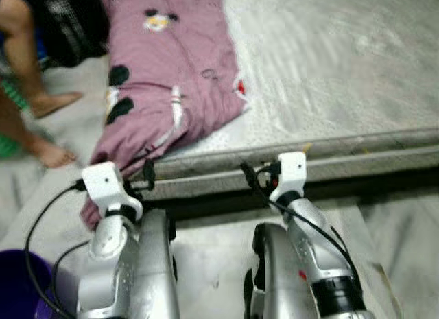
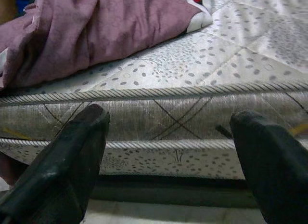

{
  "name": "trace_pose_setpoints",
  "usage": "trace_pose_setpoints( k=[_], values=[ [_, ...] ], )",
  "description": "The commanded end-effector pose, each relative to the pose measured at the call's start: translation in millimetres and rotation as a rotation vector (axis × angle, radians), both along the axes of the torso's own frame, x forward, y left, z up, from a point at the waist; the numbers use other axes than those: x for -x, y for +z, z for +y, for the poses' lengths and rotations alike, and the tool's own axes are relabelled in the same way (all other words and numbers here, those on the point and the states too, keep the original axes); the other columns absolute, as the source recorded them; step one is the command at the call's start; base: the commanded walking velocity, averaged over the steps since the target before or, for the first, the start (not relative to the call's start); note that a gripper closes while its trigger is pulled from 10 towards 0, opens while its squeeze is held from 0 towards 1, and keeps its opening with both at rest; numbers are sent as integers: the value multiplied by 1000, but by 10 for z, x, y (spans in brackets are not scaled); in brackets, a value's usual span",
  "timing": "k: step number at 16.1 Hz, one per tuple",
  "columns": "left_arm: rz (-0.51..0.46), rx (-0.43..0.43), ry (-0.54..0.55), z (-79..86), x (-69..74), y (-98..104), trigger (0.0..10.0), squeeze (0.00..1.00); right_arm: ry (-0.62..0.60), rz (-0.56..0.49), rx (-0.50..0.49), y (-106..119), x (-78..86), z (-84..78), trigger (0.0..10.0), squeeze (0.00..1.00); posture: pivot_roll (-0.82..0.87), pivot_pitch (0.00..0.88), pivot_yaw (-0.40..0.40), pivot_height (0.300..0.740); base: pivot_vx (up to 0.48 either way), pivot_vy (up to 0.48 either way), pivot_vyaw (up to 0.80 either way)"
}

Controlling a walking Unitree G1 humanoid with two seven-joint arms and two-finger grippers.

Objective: Clean up the room

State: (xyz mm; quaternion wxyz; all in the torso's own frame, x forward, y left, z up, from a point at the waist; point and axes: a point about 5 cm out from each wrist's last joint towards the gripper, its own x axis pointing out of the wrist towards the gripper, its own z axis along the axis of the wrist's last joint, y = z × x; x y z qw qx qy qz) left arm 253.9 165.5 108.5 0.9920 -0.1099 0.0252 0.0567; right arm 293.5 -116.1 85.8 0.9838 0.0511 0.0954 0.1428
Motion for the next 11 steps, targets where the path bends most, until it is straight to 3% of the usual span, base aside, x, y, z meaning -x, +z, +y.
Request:
trace_pose_setpoints(
  k=[1, 4, 7, 11],
  values=[
    [-3, 4, 0, -8, 7, 17, 10000, 0, 14, 1, -1, 16, -6, 13, 10000, 0, 59, 235, -7, 534, 0, 0, 0],
    [-4, 14, -6, -19, 2, 18, 10000, 0, 17, 1, -2, 22, -12, 16, 10000, 0, 56, 238, -7, 499, 0, 0, 0],
    [-33, 10, -49, -56, 2, 44, 10000, 0, 19, -1, -3, 26, -17, 21, 10000, 0, 55, 239, -6, 495, 0, 0, 0],
    [-43, 15, -65, -81, -2, 58, 10000, 0, 21, 1, -5, 25, -27, 27, 10000, 0, 53, 240, -5, 495, 338, 0, 0]
  ],
)
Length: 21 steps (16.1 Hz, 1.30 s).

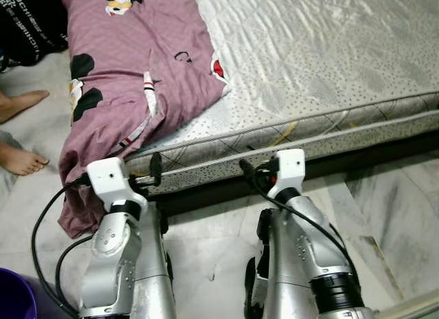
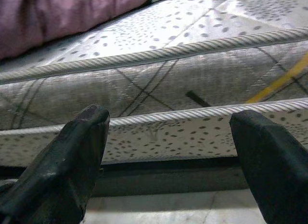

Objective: Clean up the room

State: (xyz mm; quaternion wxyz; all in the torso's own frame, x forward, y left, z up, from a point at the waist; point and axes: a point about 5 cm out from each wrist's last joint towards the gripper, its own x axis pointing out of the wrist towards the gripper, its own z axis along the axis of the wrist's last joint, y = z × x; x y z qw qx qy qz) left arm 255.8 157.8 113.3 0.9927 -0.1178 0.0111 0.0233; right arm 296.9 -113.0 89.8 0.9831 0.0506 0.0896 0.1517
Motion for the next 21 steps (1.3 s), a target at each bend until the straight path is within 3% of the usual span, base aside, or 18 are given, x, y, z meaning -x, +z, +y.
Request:
trace_pose_setpoints(
  k=[1, 7, 13, 17, 21],
  values=[
    [-10, 4, -6, -7, 18, 13, 10000, 0, 4, 13, -3, -15, 3, -3, 10000, 0, 54, 239, -6, 495, 311, 0, 0],
    [-13, 14, -13, -10, 13, 14, 10000, 0, 7, 15, -3, -14, -7, 2, 10000, 0, 52, 241, -6, 495, 382, 0, 0],
    [6, 16, 26, 13, -11, -6, 10000, 0, 9, 15, -5, -18, -7, 6, 10000, 0, 51, 240, -7, 495, 0, 0, 68],
    [-42, -14, 98, 102, 0, 64, 10000, 0, 14, 25, -7, -29, -12, 6, 10000, 0, 51, 241, -8, 495, 0, 0, 0],
    [-72, -42, 259, 377, -10, 132, 10000, 0, 10, 39, -10, -46, -23, -14, 10000, 0, 45, 239, -15, 495, 0, 0, 0]
  ],
)
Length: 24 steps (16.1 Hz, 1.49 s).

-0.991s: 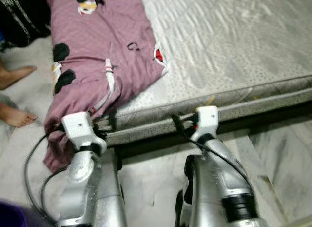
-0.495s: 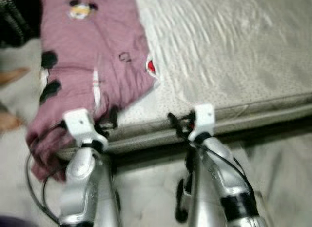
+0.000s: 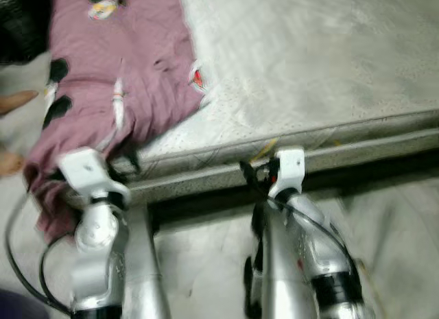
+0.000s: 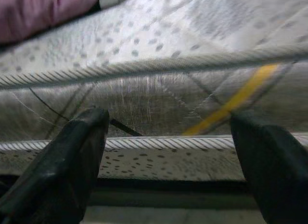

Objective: Clean up the room

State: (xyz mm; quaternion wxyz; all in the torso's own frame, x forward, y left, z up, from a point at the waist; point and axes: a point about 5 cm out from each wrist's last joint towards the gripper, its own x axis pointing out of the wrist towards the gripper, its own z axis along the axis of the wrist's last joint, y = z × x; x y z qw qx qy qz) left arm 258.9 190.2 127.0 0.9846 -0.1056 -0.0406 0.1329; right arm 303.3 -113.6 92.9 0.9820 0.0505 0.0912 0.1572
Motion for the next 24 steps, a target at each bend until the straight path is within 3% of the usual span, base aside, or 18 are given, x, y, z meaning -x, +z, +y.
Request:
trace_pose_setpoints(
  k=[1, 3, 4, 11, 14, 16, 17, 18, 21, 23, 24],
  values=[
    [-6, -14, 72, 148, 27, 14, 10000, 0, -2, 41, -10, -83, 38, -16, 10000, 0, 42, 238, -17, 495, 0, 0, 0],
    [-10, -32, 200, 398, 100, 42, 10000, 0, -12, 58, -15, -100, 29, -47, 10000, 0, 36, 237, -25, 495, 0, 0, 0],
    [-12, -36, 206, 425, 103, 47, 10000, 0, -14, 59, -15, -100, 26, -53, 10000, 0, 35, 236, -29, 495, 0, 0, 0],
    [-13, -25, 119, 578, -121, 109, 10000, 0, -56, 70, -2, -78, -19, -201, 10000, 0, 8, 229, -50, 495, 0, 0, 0],
    [5, -35, 185, 813, -321, 164, 10000, 0, -65, 65, 37, -48, 0, -297, 10000, 0, -34, 229, -64, 495, 0, 0, 0],
    [47, 17, 196, 924, -551, 155, 10000, 0, -93, 70, 87, -28, 41, -498, 10000, 0, -75, 227, -74, 495, 0, 0, 0],
    [43, 28, 189, 925, -587, 168, 10000, 0, -97, 72, 96, -26, 49, -535, 10000, 0, -83, 226, -77, 495, 0, 0, 0],
    [88, 34, 180, 931, -748, 176, 10000, 0, -108, 78, 156, -29, 146, -739, 10000, 0, -98, 225, -80, 495, 0, 0, 0],
    [131, 46, 124, 846, -947, 186, 10000, 0, -137, 99, 213, -39, 304, -995, 10000, 0, -133, 222, -88, 495, 0, 0, 0],
    [200, 47, -15, 581, -1085, 101, 10000, 0, -147, 112, 246, -52, 412, -1095, 10000, 0, -144, 220, -88, 495, 0, 0, 0],
    [248, 31, -122, 349, -1124, 12, 10000, 0, -149, 113, 247, -57, 438, -1094, 10000, 0, -156, 217, -85, 495, 0, 0, 0]
  ],
)
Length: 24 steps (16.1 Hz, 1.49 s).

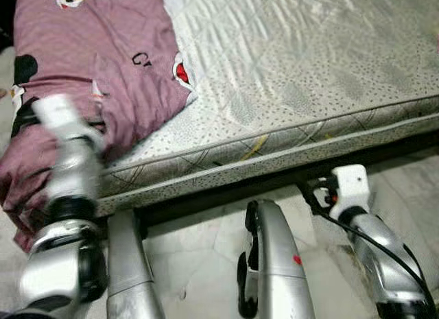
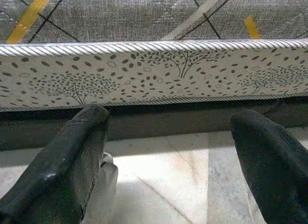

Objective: Clean up the room

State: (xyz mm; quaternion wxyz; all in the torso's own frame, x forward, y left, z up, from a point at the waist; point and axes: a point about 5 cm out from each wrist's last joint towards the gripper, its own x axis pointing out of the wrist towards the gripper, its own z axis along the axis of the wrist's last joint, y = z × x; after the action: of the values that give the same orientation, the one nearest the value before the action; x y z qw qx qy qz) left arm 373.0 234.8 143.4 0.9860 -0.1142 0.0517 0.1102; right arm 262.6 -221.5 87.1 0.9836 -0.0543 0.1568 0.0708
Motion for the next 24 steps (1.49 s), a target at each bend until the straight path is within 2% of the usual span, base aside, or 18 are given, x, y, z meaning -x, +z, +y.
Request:
trace_pose_setpoints(
  k=[1, 2, 3, 4, 7, 8, 9, 12, 15, 17, 20, 22, 23, 24],
  values=[
    [79, 8, -105, -212, 2, -189, 10000, 0, -4, 7, 4, 4, 32, -4, 10000, 0, -161, 215, -83, 495, 0, 0, 0],
    [116, -21, -196, -392, -4, -268, 10000, 0, -2, 2, 2, 12, 28, 21, 10000, 0, -163, 214, -82, 495, 0, 0, 0],
    [147, -57, -340, -696, 0, -368, 10000, 0, 8, -6, 0, 30, 22, 58, 10000, 0, -161, 213, -82, 495, 0, 0, 0],
    [150, -65, -380, -781, 7, -386, 10000, 0, 10, -8, -1, 33, 19, 64, 10000, 0, -161, 213, -82, 495, 0, 0, 0],
    [157, -141, -598, -1212, 79, -476, 10000, 0, 19, -11, -4, 46, 5, 85, 10000, 0, -153, 212, -83, 495, 0, 0, 0],
    [153, -187, -693, -1382, 149, -510, 10000, 0, 20, -12, -5, 47, 6, 91, 10000, 0, -150, 212, -82, 495, 0, 0, 0],
    [150, -215, -727, -1437, 179, -524, 10000, 0, 20, -12, -5, 46, 7, 92, 10000, 0, -148, 212, -80, 495, 0, 0, 0],
    [104, -340, -961, -1786, 436, -532, 10000, 0, 18, -14, -7, 38, 16, 94, 10000, 0, -139, 209, -74, 495, 0, 0, 0],
    [79, -508, -1150, -2004, 679, -495, 10000, 0, 24, -12, -8, 24, 9, 112, 10000, 0, -124, 200, -73, 495, 0, 0, 0],
    [93, -543, -1242, -2085, 870, -486, 10000, 0, 32, -9, -11, 5, -3, 134, 10000, 0, -106, 193, -69, 495, 0, 0, 0],
    [68, -528, -1222, -2112, 1008, -431, 10000, 0, 42, -10, -17, -22, -58, 186, 10000, 0, -84, 187, -65, 495, 0, 0, 0],
    [-30, -571, -1105, -2059, 972, -256, 10000, 0, 46, -14, -29, -31, -103, 233, 10000, 0, -71, 183, -62, 495, 0, 0, 0],
    [-130, -588, -970, -1963, 917, -14, 10000, 0, 50, -13, -35, -39, -116, 261, 10000, 0, -58, 180, -57, 495, 0, 0, 0],
    [-178, -592, -895, -1899, 895, 111, 10000, 0, 51, -13, -39, -44, -122, 275, 10000, 0, -56, 180, -56, 495, 0, 0, 0]
  ],
)
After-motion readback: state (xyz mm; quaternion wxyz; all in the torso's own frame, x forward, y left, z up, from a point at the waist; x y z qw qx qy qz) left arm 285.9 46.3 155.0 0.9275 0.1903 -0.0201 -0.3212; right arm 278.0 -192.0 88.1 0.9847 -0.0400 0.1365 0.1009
